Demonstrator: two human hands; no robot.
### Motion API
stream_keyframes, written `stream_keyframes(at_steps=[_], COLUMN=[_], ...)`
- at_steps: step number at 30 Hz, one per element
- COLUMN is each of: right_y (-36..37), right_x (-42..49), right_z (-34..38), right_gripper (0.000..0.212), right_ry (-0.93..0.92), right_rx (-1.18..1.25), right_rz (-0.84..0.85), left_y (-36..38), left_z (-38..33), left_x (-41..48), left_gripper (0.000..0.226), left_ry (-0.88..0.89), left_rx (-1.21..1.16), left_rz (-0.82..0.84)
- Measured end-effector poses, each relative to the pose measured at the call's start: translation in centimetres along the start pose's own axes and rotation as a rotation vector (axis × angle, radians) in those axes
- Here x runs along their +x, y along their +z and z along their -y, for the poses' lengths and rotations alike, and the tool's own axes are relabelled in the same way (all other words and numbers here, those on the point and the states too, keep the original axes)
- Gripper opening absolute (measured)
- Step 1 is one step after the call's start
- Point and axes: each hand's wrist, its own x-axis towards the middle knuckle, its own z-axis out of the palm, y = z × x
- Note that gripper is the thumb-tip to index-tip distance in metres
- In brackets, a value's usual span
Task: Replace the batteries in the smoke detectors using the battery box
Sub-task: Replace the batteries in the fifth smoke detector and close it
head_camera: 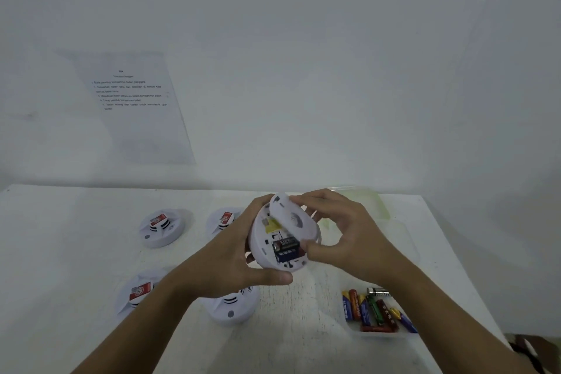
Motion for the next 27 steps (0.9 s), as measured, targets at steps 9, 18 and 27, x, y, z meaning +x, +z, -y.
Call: stream_keyframes(at_steps=[9,18,27], right_y=[4.4,8.6,9.2], right_x=[-0.8,-1.4,-1.3], right_z=[-1.8,-4.9,-5.5], right_gripper=[0.028,0.029,0.026], right_ry=[0.563,0.463,0.406], right_rx=[0.536,-0.303,-0.714], right_rz=[-0.234,-0.009,0.255], left_y=[-0.9,-1.2,-0.8], left_z=[1.8,3.7,4.4], left_x=[-3.0,-5.0,-4.8], left_gripper=[0.096,0.097,0.098], left_ry=[-0.034,-0.049,-0.074], left_rx=[0.012,-0.068,-0.087], left_rz=[-0.179,-0.235,-0.193])
